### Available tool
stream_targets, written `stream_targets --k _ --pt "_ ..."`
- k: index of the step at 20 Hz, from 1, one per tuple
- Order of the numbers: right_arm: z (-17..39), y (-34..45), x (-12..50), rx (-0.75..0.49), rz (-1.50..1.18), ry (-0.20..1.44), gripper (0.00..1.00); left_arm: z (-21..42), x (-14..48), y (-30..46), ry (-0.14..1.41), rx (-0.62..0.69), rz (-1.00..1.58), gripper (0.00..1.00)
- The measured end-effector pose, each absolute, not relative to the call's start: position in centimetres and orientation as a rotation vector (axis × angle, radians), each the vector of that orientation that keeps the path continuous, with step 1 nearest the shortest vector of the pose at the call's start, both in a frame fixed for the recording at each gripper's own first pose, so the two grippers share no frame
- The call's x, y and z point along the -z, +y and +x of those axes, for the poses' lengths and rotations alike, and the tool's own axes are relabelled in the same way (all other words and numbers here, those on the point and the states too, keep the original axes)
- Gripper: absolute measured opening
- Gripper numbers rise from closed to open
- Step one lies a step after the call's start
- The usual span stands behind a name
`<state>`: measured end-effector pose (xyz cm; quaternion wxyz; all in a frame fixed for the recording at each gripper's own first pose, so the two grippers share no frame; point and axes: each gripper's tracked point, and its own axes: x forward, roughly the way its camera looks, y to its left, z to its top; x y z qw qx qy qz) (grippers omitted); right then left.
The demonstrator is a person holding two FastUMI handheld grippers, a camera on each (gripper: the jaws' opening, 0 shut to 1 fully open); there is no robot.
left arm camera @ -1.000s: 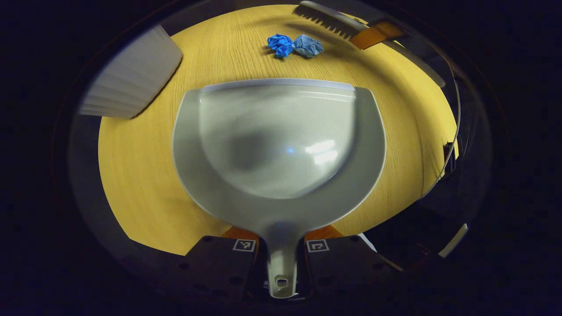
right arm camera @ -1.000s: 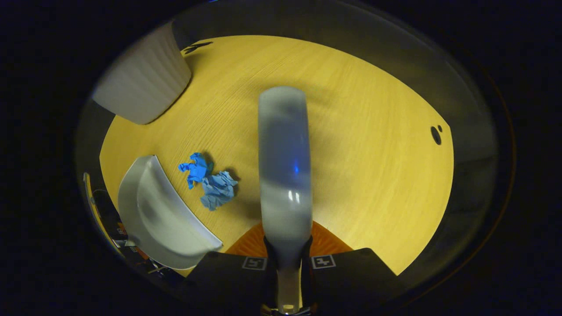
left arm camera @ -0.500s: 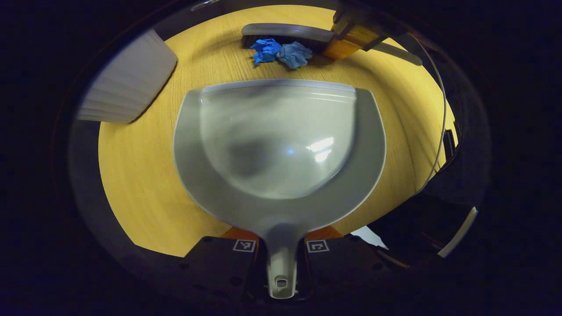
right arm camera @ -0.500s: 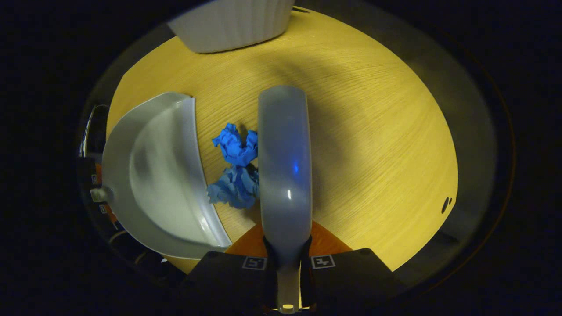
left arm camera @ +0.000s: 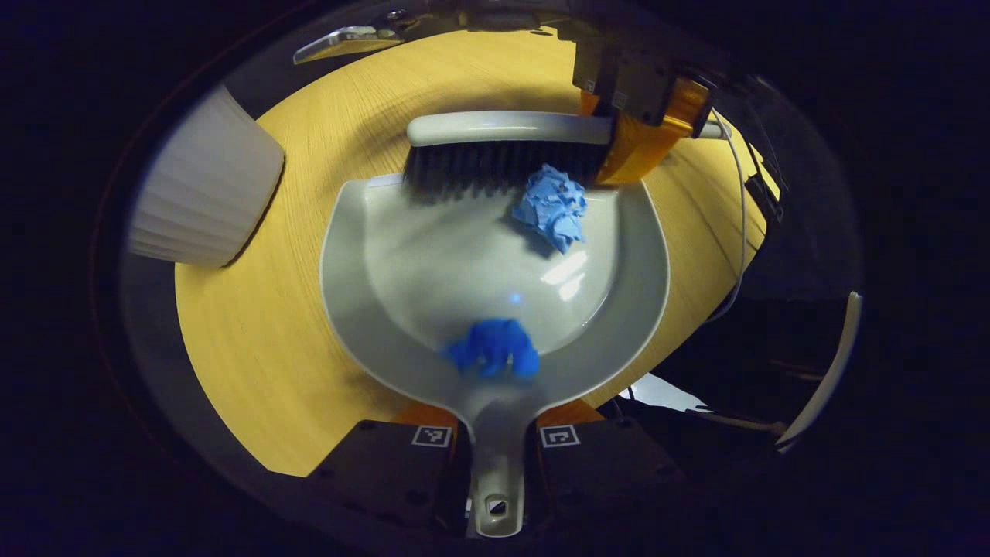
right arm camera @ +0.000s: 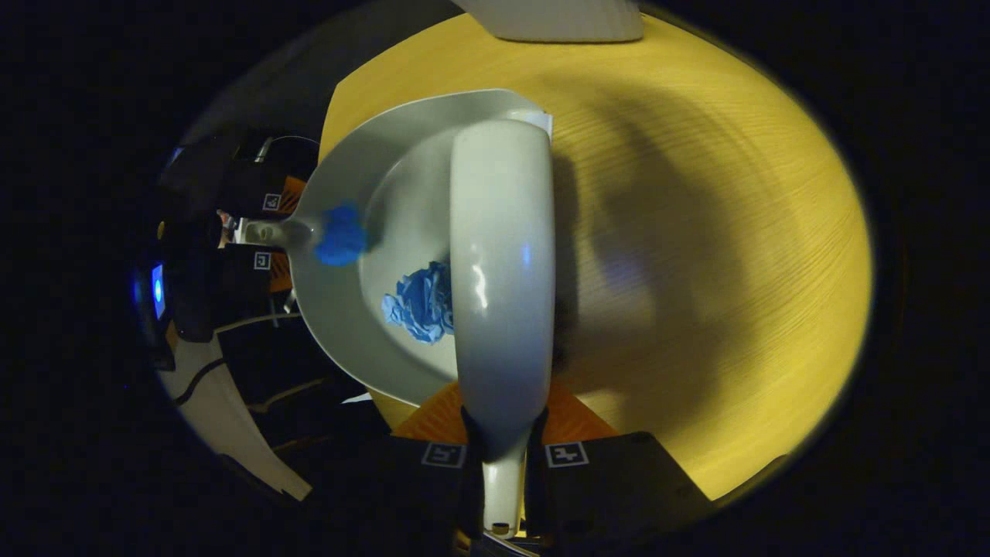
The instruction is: Pick up the small broom and dustpan from the desktop, sweep the trash into the dustpan with the broom, and then empty the trash into the garbage bin.
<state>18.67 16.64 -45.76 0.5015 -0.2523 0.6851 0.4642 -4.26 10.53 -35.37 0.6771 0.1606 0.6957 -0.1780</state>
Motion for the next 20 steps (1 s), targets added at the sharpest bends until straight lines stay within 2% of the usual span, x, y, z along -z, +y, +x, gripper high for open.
stream_targets --k 2,6,9,13,17,20 --pt "19.6 16.8 45.0 -1.107 -0.482 1.661 0.23 -3.9 35.2 10.3 1.552 0.385 0.356 0.25" --pt "20.7 17.1 41.3 -1.049 -0.137 1.559 0.23 -3.2 34.7 10.3 1.462 0.33 0.356 0.25" --pt "21.9 17.0 37.9 -0.988 0.21 1.407 0.22 -2.4 33.7 9.7 1.365 0.336 0.337 0.25" --pt "20.6 14.5 37.4 -0.899 0.529 1.14 0.22 -1.6 33.7 9.8 1.28 0.291 0.336 0.25" --pt "19.5 13.1 39.4 -0.816 0.684 0.95 0.22 1.5 32.1 10.4 1.208 0.273 0.428 0.25" --pt "17.2 12.5 43.4 -0.746 0.661 0.913 0.22 5.0 28.9 10.8 1.126 0.24 0.44 0.25"
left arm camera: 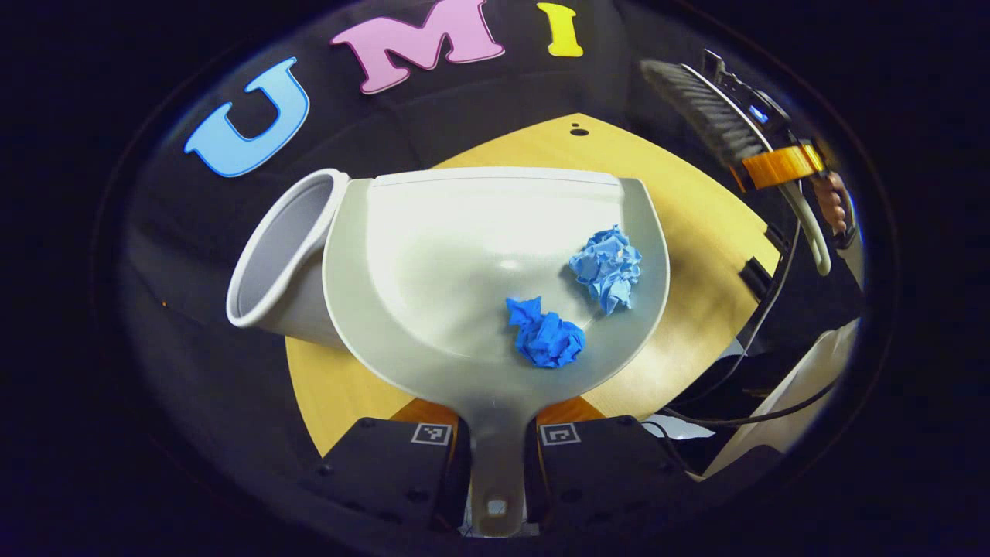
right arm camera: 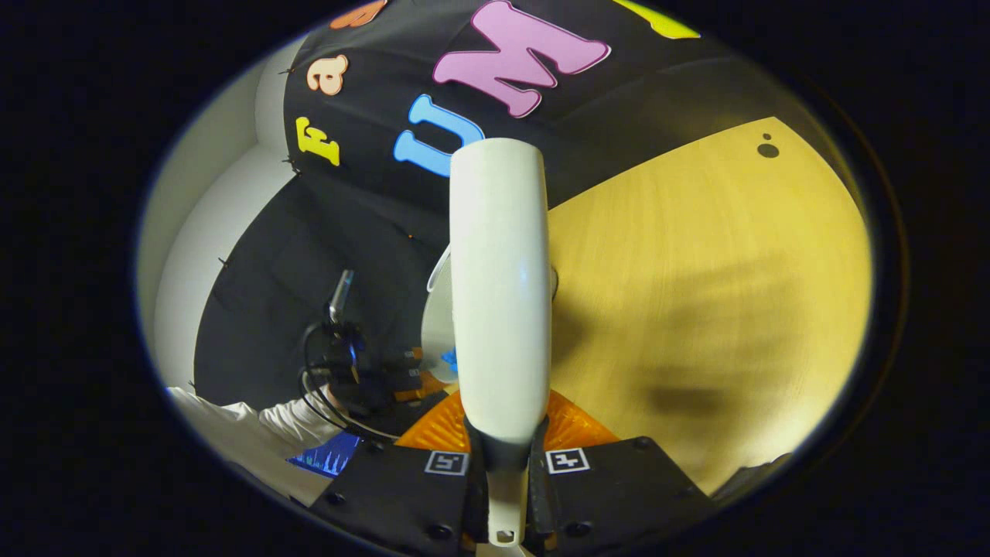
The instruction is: Pick up the small broom and dustpan from the desktop, sweep the trash into the dustpan with the broom, and then empty the trash into the garbage bin.
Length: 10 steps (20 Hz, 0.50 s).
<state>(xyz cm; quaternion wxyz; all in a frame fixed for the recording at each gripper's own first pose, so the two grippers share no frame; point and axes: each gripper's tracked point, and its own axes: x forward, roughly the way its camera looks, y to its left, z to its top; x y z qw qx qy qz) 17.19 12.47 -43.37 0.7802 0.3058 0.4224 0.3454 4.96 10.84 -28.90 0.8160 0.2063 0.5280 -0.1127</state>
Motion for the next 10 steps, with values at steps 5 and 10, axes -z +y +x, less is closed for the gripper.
stream_targets --k 5,10 --pt "14.4 7.3 46.1 -0.68 0.63 0.898 0.22 11.5 22.7 17.5 1.021 0.118 0.588 0.25" --pt "15.6 7.9 45.7 -0.642 0.653 0.894 0.22 15.8 17.8 25.0 0.997 -0.056 0.706 0.25"
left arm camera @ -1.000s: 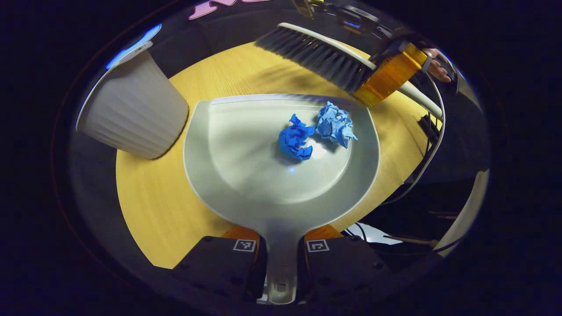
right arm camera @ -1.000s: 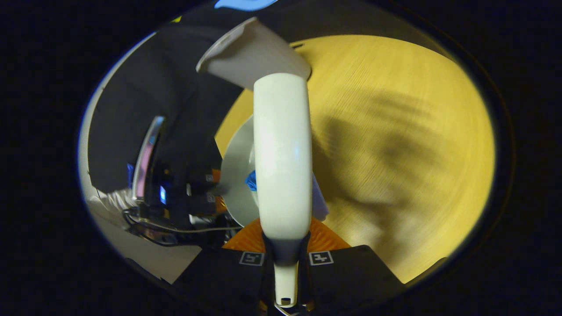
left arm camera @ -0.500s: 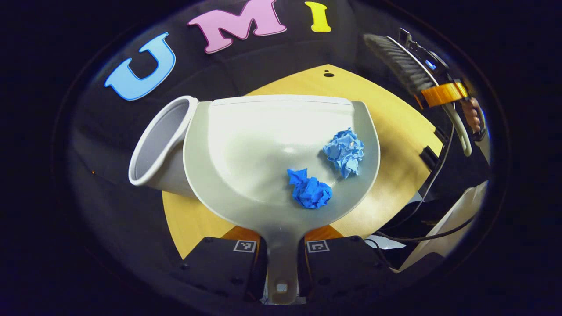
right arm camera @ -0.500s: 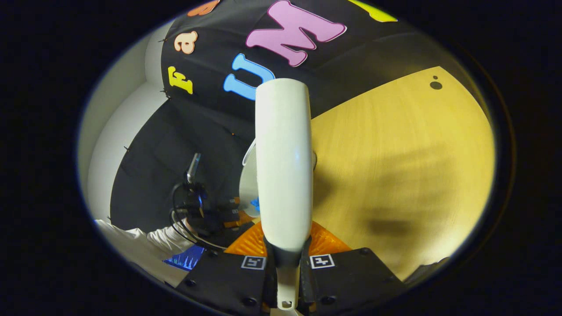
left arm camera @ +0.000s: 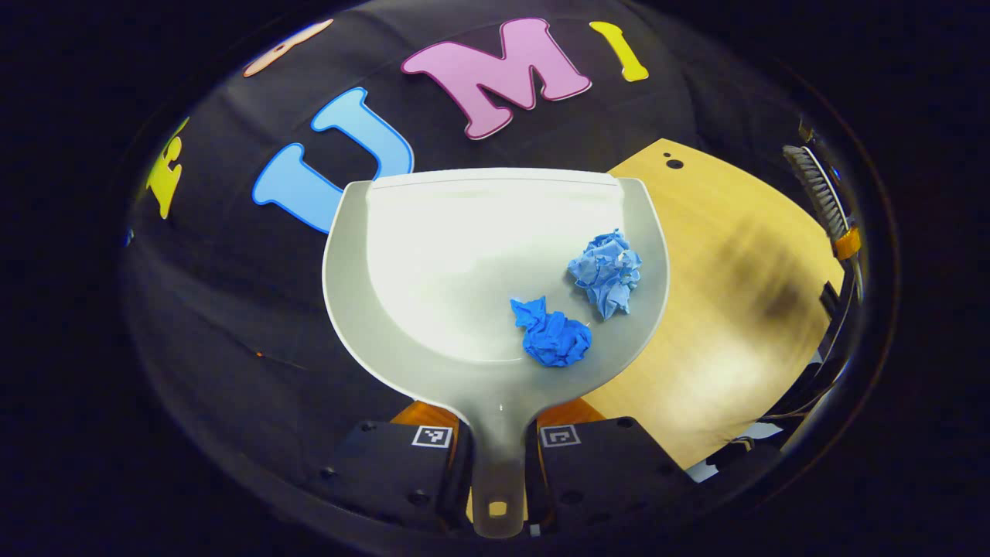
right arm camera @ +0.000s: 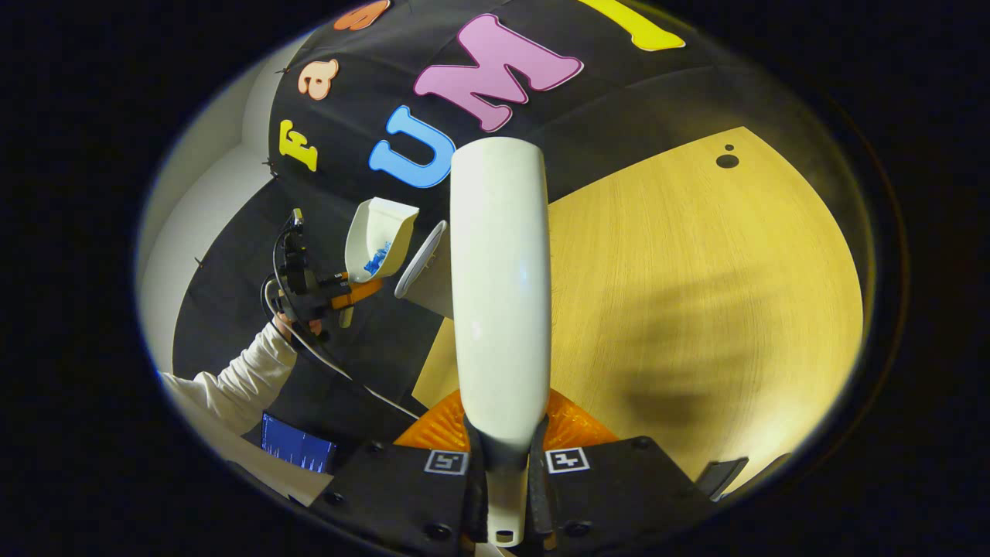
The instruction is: Pick up the small broom and dustpan from the desktop, sweep the trash into the dustpan with the broom, and then empty the trash into the garbage bin.
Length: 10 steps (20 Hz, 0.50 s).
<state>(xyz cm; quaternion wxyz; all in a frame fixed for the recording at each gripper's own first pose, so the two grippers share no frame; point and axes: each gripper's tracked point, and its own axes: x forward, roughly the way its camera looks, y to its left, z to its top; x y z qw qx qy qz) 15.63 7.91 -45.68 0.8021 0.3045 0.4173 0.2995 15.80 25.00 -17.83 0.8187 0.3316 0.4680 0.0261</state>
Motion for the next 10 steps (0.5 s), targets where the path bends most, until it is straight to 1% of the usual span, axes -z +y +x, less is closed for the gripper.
stream_targets --k 2,4,8,10 --pt "15.5 7.6 46.1 -0.627 0.647 0.898 0.22 16.8 17.3 27.9 1.037 -0.145 0.793 0.25" --pt "15.7 7.6 46.3 -0.618 0.648 0.902 0.22 16.9 16.8 29.6 1.082 -0.19 0.87 0.25" --pt "15.9 8.1 46.7 -0.61 0.649 0.912 0.22 16.9 16.1 32.1 1.16 -0.215 1.063 0.25" --pt "15.7 8.6 47.1 -0.615 0.635 0.922 0.22 16.9 14.9 33.1 1.184 -0.231 1.205 0.25"
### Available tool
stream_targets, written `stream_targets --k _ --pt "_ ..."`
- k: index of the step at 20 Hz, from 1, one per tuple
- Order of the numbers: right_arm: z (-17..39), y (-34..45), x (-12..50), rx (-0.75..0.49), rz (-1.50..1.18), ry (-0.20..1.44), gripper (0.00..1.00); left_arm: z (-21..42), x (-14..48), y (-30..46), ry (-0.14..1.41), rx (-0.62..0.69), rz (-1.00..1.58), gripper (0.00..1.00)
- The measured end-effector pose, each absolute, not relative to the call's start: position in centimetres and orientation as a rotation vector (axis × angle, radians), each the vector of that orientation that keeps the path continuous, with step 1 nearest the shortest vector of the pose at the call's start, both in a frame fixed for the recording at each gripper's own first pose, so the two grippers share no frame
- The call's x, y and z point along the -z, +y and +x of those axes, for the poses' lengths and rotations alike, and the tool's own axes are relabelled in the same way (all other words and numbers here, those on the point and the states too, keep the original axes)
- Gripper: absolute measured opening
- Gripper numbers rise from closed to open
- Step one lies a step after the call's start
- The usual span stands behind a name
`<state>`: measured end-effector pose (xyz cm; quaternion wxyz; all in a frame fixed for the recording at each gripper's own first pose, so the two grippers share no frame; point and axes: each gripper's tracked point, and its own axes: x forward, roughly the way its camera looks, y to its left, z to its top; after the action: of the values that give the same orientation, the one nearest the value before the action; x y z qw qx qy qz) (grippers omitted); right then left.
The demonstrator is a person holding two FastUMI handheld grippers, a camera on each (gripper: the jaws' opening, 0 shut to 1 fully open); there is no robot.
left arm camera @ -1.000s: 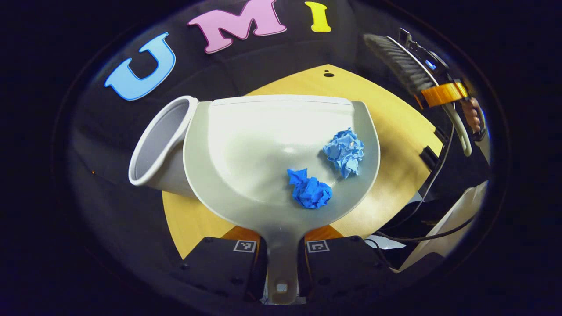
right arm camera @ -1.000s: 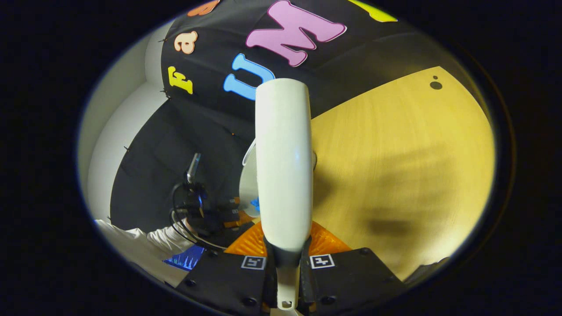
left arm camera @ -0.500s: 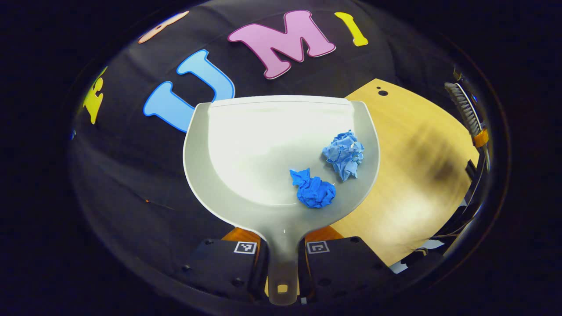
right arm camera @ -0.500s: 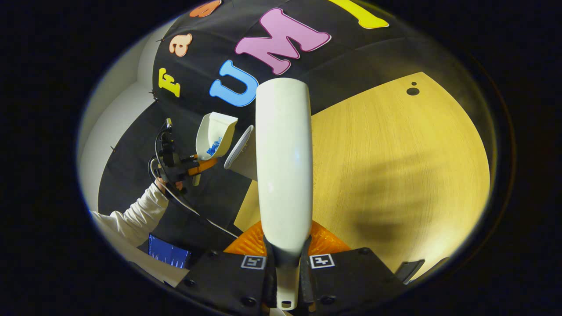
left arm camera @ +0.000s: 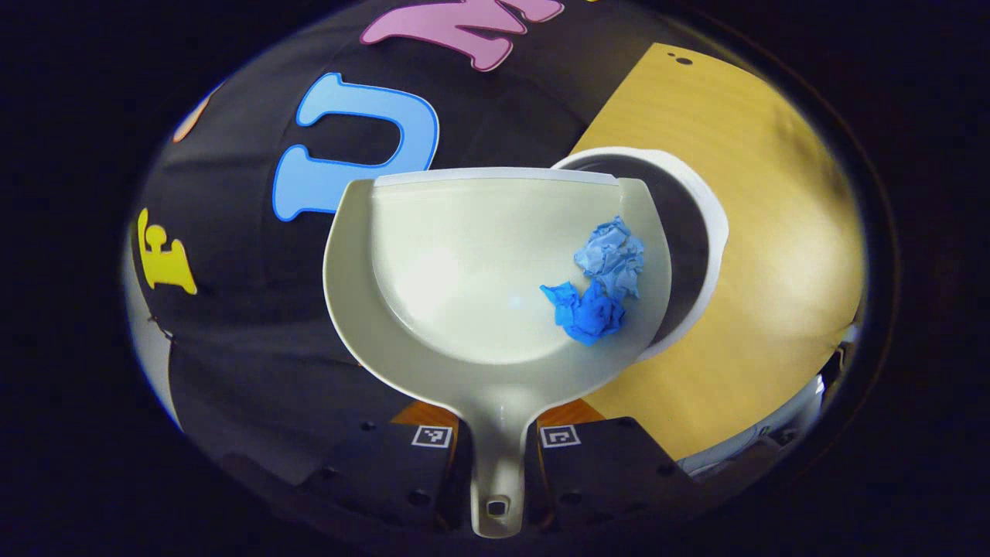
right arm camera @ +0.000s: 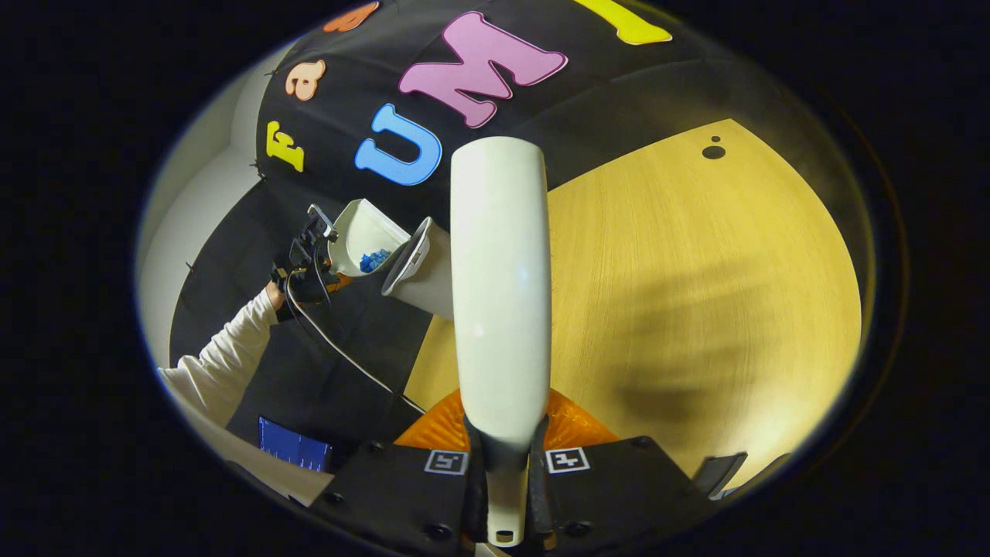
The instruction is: Pick up the small broom and dustpan from the desktop, sweep the trash into the dustpan with the broom, and then empty the trash into the garbage bin.
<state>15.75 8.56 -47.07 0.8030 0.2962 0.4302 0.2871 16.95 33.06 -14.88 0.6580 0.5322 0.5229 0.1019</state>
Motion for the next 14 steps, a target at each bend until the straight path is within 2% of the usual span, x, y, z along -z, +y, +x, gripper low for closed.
stream_targets --k 5,10,12,14 --pt "14.8 8.9 48.0 -0.615 0.604 0.952 0.22 16.1 12.3 37.5 1.198 -0.267 1.568 0.25" --pt "14.1 8.6 49.0 -0.603 0.583 0.981 0.22 16.7 8.8 42.2 1.072 -0.321 2.073 0.25" --pt "14.1 8.6 49.1 -0.606 0.572 0.984 0.22 16.4 8.2 43.1 1.043 -0.321 2.062 0.25" --pt "14.0 8.6 49.3 -0.603 0.561 0.989 0.22 16.0 8.4 42.6 1.002 -0.314 1.942 0.25"
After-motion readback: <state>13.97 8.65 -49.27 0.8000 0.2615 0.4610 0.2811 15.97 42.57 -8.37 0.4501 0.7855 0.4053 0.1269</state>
